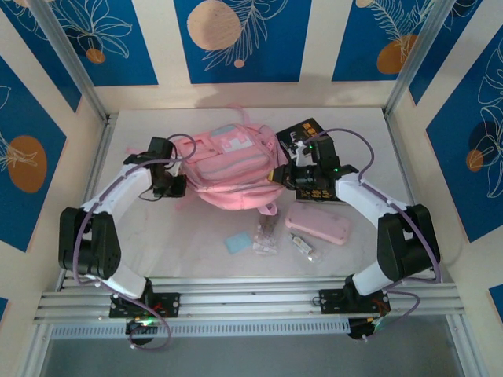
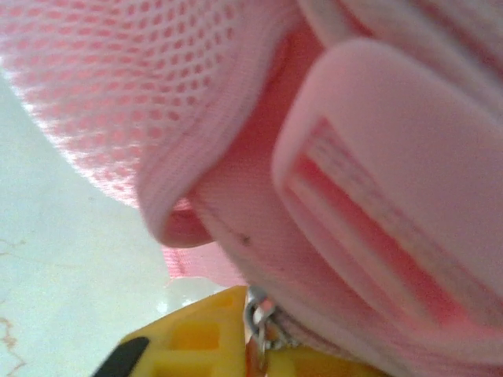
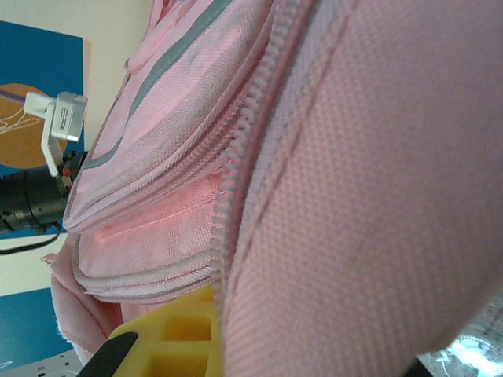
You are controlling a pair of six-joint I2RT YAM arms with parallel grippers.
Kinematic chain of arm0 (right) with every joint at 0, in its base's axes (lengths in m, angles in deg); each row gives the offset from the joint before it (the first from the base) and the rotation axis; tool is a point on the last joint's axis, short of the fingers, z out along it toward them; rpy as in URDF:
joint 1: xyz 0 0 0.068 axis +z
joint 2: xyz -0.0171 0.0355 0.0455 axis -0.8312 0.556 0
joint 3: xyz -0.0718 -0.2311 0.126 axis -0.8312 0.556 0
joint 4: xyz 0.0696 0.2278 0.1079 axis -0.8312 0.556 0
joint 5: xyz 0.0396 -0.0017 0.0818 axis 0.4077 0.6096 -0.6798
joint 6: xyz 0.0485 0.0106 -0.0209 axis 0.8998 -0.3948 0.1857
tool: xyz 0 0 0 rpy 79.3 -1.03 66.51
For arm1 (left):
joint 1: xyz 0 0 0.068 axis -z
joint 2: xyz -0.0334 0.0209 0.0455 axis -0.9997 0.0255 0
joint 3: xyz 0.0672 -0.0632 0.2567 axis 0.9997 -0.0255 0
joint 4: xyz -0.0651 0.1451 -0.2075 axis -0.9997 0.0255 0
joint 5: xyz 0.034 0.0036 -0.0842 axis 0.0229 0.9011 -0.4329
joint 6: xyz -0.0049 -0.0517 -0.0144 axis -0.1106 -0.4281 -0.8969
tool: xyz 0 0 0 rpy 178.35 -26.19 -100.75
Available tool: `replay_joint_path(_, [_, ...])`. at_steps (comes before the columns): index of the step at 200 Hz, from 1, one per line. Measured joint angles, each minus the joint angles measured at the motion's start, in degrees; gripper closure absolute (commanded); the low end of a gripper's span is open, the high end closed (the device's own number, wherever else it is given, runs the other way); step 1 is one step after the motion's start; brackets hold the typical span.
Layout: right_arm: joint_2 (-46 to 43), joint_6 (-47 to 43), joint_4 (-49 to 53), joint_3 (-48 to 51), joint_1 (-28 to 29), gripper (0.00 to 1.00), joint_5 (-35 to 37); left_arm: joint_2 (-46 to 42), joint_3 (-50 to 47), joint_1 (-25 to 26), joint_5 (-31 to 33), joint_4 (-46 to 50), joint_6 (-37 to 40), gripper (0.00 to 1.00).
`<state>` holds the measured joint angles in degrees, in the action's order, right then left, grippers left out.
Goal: Pack books, pencil case, and school supplies into a backpack
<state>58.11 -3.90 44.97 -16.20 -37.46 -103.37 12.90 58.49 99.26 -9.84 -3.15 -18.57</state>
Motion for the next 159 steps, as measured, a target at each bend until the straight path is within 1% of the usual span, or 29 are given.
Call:
replay_joint_path(3, [0.2,0.1,-0.2,0.0,0.2,1.00,0.2,0.0,0.0,-0.2,0.5,0.1,-0.3,0.37])
replay_joint_path(7, [0.4,0.3,-0.5,0.0,0.4,1.00,0.5,0.1,0.0,-0.6,1.0,0.2,-0.8,0.30])
replay_joint_path(19, [1.6,1.5,-1.9,0.0,1.2,1.00,1.3,-0.2,-0.1,-1.9,2.0,0.3,-2.5,0.18])
replay_joint_path(22, [1.8,1.7,-2.3,0.0,1.3,1.00,1.6,-0.4,-0.2,-2.1,2.3,0.2,-3.0,0.16])
replay_joint_path(25, [2.2,2.3,-2.8,0.0,1.7,1.00,1.9,-0.7,-0.4,-2.4,2.4,0.1,-3.4,0.12])
replay_joint_path(29, [2.8,2.8,-3.5,0.0,2.1,1.00,2.4,-1.1,-0.8,-2.6,2.6,0.0,-4.3,0.10])
replay_joint_path(33, [3.4,3.6,-4.3,0.0,2.6,1.00,2.9,-1.6,-1.1,-2.9,2.7,-0.2,-4.8,0.02])
replay_joint_path(36, [3.8,3.9,-4.9,0.0,2.9,1.00,3.2,-2.1,-1.4,-3.1,2.9,-0.2,-5.4,0.00])
replay_joint_path(70, [10.8,9.5,-11.5,-0.7,7.5,1.00,7.3,-11.8,-4.7,-3.7,4.3,-0.7,-9.2,0.00])
replay_joint_path(73, [11.6,10.1,-11.9,-1.1,8.0,0.99,7.5,-12.9,-4.8,-3.6,4.2,-0.8,-9.5,0.00])
replay_joint_path(80, [13.7,11.0,-12.6,-2.3,9.2,0.92,8.2,-15.2,-4.9,-3.4,3.7,-1.2,-10.1,0.00])
replay_joint_path(103, [20.0,13.4,-13.9,-8.1,12.8,0.57,8.2,-21.5,-5.7,-3.2,1.7,-3.9,-12.7,0.00])
replay_joint_path(113, [21.4,13.7,-13.8,-10.1,14.1,0.47,7.6,-23.1,-6.2,-3.2,0.9,-4.9,-13.9,0.00])
replay_joint_path(133, [21.1,13.2,-12.1,-11.7,15.4,0.31,6.9,-24.7,-7.4,-2.5,-0.6,-6.6,-15.9,0.00])
replay_joint_path(147, [19.4,11.6,-8.6,-11.9,15.1,0.26,7.4,-24.9,-8.2,-1.5,-1.5,-7.5,-17.1,0.00])
replay_joint_path(159, [16.7,10.0,-4.9,-11.8,14.0,0.25,8.5,-24.9,-8.7,-0.1,-2.2,-8.5,-18.1,0.00])
